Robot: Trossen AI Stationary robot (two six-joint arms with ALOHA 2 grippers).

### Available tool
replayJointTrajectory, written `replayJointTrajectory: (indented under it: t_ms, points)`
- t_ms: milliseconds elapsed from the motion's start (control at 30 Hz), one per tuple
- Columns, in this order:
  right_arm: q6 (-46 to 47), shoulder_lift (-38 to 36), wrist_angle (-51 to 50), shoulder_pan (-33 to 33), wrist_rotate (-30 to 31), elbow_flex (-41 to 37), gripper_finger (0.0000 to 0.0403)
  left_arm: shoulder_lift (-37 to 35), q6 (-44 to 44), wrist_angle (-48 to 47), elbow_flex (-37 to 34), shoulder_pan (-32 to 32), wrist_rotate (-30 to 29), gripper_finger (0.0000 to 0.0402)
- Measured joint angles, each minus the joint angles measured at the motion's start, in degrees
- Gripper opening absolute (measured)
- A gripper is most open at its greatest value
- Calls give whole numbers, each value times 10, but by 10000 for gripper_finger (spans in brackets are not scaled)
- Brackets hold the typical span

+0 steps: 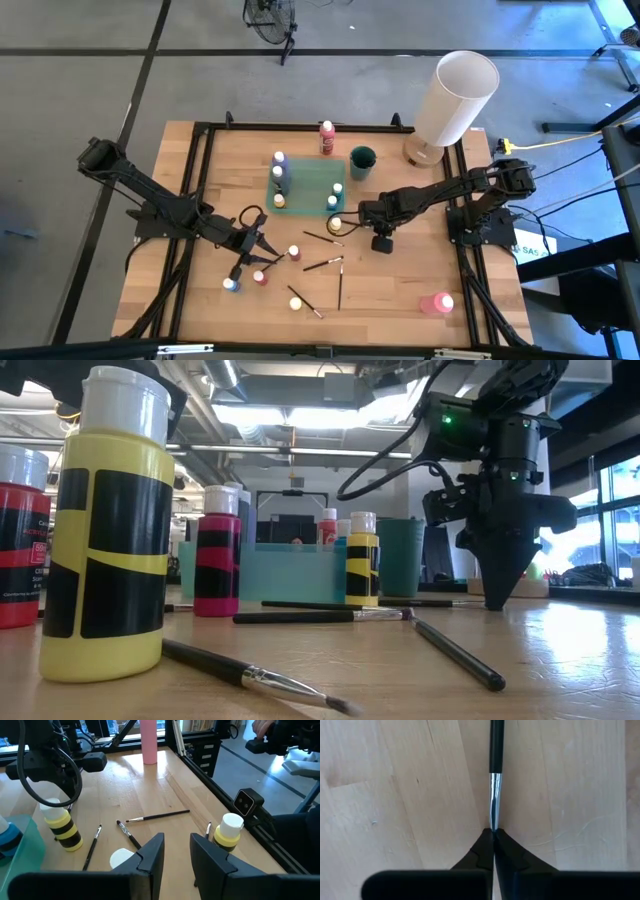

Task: Pick & Place Paint Supplies
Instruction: Put the black paint brush into the dark green cup

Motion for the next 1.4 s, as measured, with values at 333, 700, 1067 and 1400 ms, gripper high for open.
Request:
replayJointTrajectory:
  t_ms: [333,700,1067,1400]
  points:
    - [110,6,-29,0,-13,30,1,0,0,-1,0,0,5,88]
    - [123,7,-133,13,-21,92,0,0,0,-8,0,0,5,88]
    - [155,6,-282,36,19,194,0,0,21,6,0,-1,4,88]
    - [242,4,-313,72,35,339,0,-1,235,36,0,-10,28,86]
